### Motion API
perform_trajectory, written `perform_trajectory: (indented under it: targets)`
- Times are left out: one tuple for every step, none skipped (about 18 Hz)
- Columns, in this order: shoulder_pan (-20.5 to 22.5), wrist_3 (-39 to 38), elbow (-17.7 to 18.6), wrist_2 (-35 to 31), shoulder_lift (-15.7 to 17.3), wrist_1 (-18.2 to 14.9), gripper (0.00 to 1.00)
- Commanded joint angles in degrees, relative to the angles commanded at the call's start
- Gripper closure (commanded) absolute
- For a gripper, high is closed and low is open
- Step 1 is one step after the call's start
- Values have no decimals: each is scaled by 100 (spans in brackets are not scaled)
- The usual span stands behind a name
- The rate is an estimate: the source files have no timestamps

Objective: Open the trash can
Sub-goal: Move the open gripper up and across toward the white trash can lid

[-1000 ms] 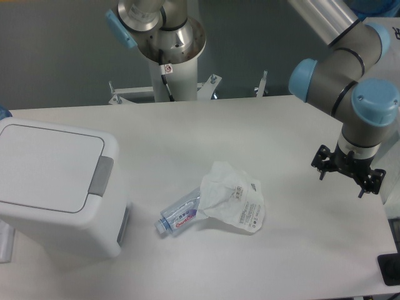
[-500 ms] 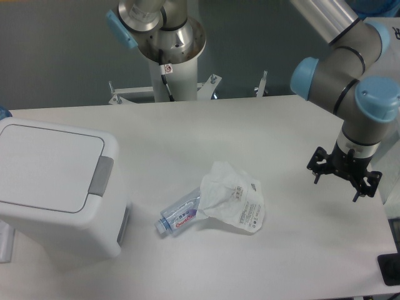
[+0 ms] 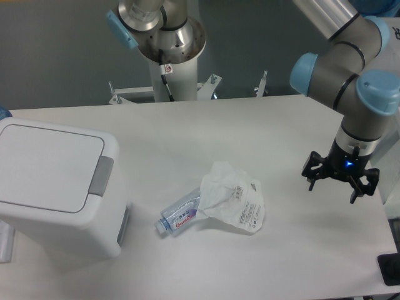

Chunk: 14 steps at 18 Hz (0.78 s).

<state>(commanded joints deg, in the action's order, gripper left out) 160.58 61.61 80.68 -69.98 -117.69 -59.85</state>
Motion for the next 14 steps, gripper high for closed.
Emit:
perform_trajectory:
  targets:
    - [17, 0, 44, 245, 44, 0, 0]
    - [35, 0, 88, 518, 88, 0, 0]
    - [9, -9, 176, 764, 167, 9, 0]
    - [9, -18, 255, 949, 237, 17, 0]
    - [26, -44, 264, 1125, 264, 18, 0]
    - [26, -123, 264, 1257, 273, 18, 0]
    - [26, -237, 264, 1372, 282, 18, 0]
    - [52, -394, 264, 1460, 299, 18, 0]
    - [61, -613, 264, 1583, 317, 18, 0]
    - [53, -824, 264, 1723, 317, 18, 0]
    - [53, -1009, 264, 1872, 317, 18, 0]
    - [35, -1185, 264, 1978, 326, 9, 0]
    - [9, -1370, 273, 2049, 352, 9, 0]
    - [-43, -1554, 282, 2050, 431, 9, 0]
